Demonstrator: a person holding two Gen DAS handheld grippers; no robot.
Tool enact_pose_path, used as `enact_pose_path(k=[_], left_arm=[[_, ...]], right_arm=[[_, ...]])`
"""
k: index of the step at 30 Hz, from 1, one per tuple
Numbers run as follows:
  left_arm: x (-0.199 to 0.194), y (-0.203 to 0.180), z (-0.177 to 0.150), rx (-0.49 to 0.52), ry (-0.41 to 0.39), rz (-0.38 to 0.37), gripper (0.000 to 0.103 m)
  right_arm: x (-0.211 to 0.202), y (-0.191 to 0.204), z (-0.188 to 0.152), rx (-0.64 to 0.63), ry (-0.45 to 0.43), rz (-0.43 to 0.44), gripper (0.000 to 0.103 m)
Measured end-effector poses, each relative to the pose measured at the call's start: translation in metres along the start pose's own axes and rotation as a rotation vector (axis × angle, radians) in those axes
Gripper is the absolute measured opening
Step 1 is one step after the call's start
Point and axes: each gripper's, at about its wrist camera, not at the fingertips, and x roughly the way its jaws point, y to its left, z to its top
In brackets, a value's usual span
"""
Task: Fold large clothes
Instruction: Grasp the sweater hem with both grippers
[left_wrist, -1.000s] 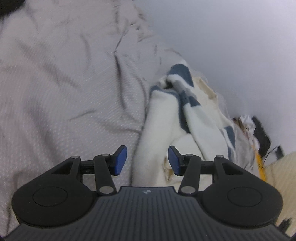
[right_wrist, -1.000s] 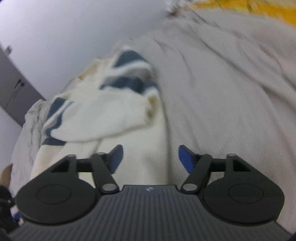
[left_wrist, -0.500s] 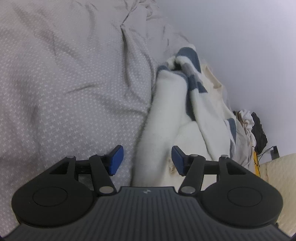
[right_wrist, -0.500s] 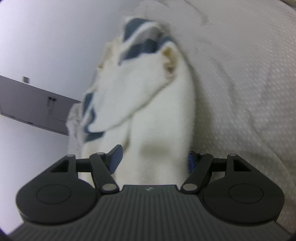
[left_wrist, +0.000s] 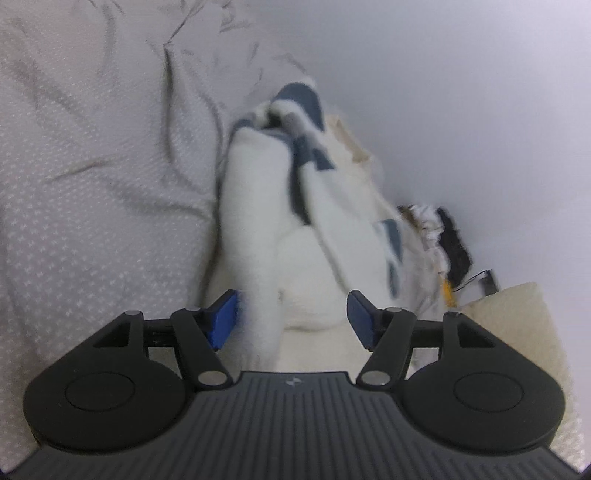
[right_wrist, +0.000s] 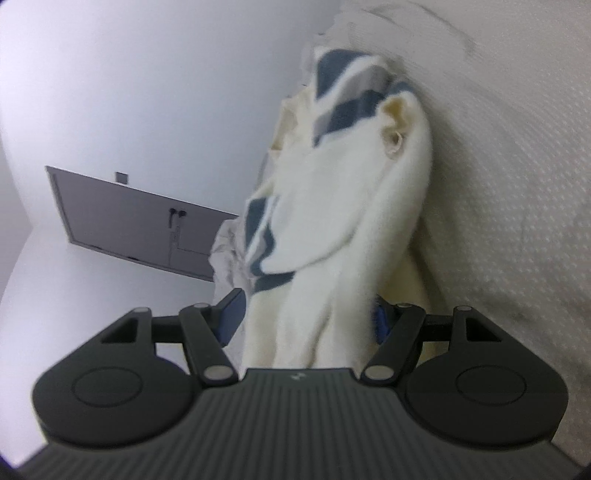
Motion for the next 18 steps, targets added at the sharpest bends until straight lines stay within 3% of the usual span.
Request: enact_pose_path(k=[4,7,9,10,12,14,18], left_arm=[[0.014,0.006,-0.007,-0.014,0.063,0.115,0.068],[0.019,0.005,-0.013,0.012,0.076,0.154,0.067],[0.022,0.002,-0.015,0.026,0.075,0.171,0.058],[0.023,0.001,-0.016,0.029,0.076,0.182,0.052],[0.022,0.006,-0.017,0.017,0.071,0.204,0.027],[0.021,0.011,-0.013,-0.009,0.059,0.196,0.02],[0.005,0.015,-0.004,-0.055,-0.009,0.114,0.016]], right_arm=[[0.005,-0.005,-0.003,-0.035,0.028,-0.129,0.067],[0.014,-0.007,-0.011,-0.101,0.067,-0.294,0.048],[0.015,-0.011,-0.016,-0.105,0.071,-0.339,0.036],[0.015,-0.011,-0.018,-0.11,0.071,-0.348,0.034],[0.013,-0.008,-0.019,-0.12,0.063,-0.359,0.024],[0.011,-0.005,-0.018,-0.115,0.052,-0.332,0.015],[-0.002,0.009,-0.012,-0.146,-0.013,-0.214,0.012]])
